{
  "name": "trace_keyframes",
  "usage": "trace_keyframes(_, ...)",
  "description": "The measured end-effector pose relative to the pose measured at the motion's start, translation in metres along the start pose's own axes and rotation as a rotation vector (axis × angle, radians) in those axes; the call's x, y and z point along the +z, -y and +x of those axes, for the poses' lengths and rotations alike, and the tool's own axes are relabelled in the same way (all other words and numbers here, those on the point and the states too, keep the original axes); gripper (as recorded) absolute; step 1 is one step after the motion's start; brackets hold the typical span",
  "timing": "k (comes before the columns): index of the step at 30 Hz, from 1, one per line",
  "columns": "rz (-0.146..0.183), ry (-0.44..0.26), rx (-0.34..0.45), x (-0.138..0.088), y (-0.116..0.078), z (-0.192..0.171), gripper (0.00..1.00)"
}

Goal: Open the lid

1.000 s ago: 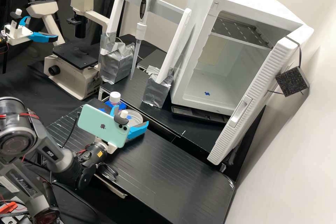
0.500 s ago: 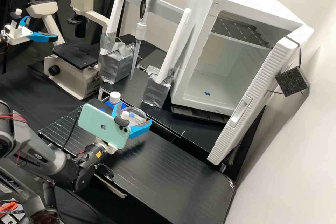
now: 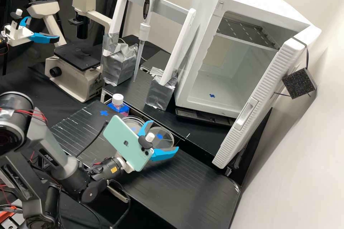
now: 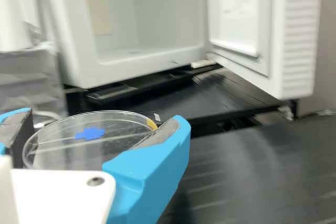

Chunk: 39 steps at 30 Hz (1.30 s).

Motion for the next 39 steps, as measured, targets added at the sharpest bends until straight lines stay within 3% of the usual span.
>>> trace_keyframes(4,0.016,0.024,-0.012,0.007,0.000,0.005,0.00)
trace_keyframes(12,-0.042,0.034,-0.024,0.011,0.007,0.012,0.00)
trace_keyframes(13,-0.048,0.030,-0.025,0.011,0.008,0.013,1.00)
trace_keyframes(18,-0.067,0.030,-0.022,0.010,0.011,0.015,1.00)
trace_keyframes(30,-0.069,0.020,-0.027,0.008,0.013,0.016,1.00)
trace_keyframes(34,-0.082,0.002,-0.003,0.002,0.010,0.015,1.00)
trace_keyframes(39,-0.067,-0.039,0.080,-0.010,-0.003,0.007,1.00)
